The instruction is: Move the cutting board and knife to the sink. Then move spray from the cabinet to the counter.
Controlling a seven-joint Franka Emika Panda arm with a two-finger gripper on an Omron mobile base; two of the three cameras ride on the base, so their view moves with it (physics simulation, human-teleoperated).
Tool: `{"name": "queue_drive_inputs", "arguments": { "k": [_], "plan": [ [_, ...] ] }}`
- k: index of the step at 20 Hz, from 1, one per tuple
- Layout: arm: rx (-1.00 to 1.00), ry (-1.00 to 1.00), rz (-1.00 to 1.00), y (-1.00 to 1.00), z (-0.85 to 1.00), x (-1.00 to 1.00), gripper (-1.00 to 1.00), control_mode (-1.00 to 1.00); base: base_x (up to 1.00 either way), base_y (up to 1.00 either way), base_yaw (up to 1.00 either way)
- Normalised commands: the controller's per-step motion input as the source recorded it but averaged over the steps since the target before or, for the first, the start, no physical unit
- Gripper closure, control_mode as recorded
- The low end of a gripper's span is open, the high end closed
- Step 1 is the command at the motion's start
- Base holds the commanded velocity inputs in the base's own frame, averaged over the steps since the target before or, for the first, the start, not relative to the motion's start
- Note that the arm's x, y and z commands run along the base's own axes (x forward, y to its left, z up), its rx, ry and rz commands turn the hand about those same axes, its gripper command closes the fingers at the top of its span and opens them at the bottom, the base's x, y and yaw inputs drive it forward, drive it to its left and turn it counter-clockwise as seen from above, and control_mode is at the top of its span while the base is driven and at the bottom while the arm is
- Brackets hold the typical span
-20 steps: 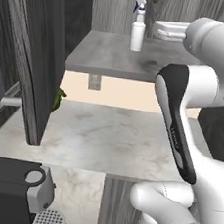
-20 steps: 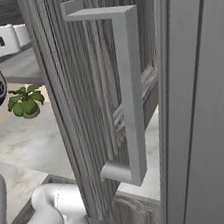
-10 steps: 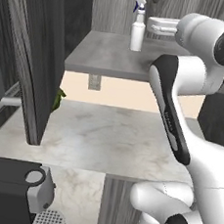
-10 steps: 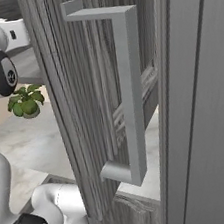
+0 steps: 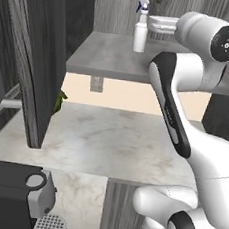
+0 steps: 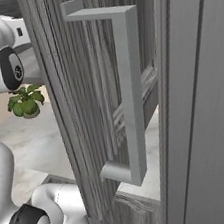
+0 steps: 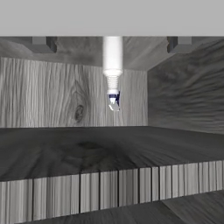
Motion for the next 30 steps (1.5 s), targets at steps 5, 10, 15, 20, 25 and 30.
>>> {"name": "queue_drive_inputs", "arguments": {
  "k": [5, 10, 15, 20, 25, 30],
  "plan": [
    [0.0, 0.0, 0.0, 0.0, -0.03, 0.24, -1.0, -1.0, 0.0, 0.0, 0.0],
    [0.0, 0.0, 0.0, 0.0, 0.0, 0.26, -1.0, -1.0, 0.0, 0.0, 0.0],
    [0.0, 0.0, 0.0, 0.0, 0.0, 0.3, -1.0, -1.0, 0.0, 0.0, 0.0],
    [0.0, 0.0, 0.0, 0.0, 0.0, 0.36, -1.0, -1.0, 0.0, 0.0, 0.0],
    [0.0, 0.0, 0.0, 0.0, 0.0, 0.3, -1.0, -1.0, 0.0, 0.0, 0.0],
    [0.0, 0.0, 0.0, 0.0, 0.0, 0.27, -1.0, -1.0, 0.0, 0.0, 0.0]
  ]
}}
